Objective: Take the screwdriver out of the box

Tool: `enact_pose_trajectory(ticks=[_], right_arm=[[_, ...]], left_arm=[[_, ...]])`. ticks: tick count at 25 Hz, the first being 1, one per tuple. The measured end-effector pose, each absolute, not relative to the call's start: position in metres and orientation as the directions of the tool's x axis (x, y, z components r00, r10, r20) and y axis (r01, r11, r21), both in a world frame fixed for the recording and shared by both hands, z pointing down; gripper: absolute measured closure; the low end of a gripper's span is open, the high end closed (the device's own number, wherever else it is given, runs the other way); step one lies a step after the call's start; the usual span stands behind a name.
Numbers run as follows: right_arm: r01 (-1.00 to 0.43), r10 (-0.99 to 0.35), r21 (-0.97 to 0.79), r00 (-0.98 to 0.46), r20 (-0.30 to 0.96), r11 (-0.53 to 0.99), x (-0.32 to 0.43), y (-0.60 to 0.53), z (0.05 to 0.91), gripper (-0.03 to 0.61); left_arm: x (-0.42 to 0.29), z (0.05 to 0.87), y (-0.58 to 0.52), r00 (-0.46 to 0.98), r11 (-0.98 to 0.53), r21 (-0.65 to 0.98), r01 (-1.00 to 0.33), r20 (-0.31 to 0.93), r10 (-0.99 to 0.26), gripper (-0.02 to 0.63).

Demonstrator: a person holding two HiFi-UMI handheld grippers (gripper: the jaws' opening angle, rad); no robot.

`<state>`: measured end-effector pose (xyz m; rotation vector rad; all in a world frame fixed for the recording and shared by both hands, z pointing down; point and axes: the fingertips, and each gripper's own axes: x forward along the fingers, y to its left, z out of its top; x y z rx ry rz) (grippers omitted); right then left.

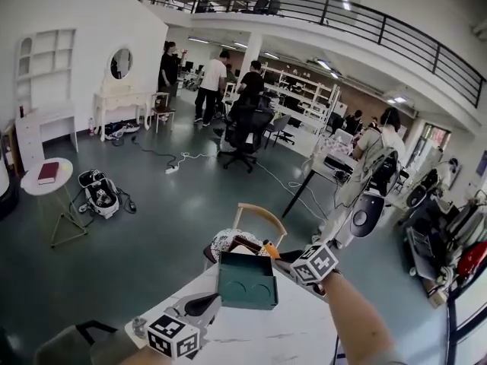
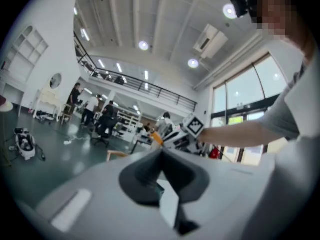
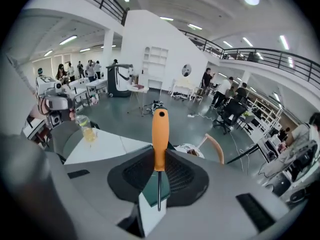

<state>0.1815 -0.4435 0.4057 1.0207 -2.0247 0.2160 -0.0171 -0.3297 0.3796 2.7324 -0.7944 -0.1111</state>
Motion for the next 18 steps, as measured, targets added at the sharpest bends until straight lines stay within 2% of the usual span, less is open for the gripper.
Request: enact_pose_trajectory(ticks=[11,18], right_arm=[[-0.824,-0.703,0.126,-0.380,0.601,0.553,0.185,-0.315,0.340,0.509],[-0.833,-0.743,0.082,-0.438,0.506,0.547,0.209,-0.228,0.313,0.509]], left_arm=[[-0.023,0.344,-0.260,0.879,-0.844,0.265,-0.466,0.034,-0.475,0.611],[-0.018,0.326,-0.208,0.864,-0.832,0.243,-0.499,0.055,-0.501,0.611]])
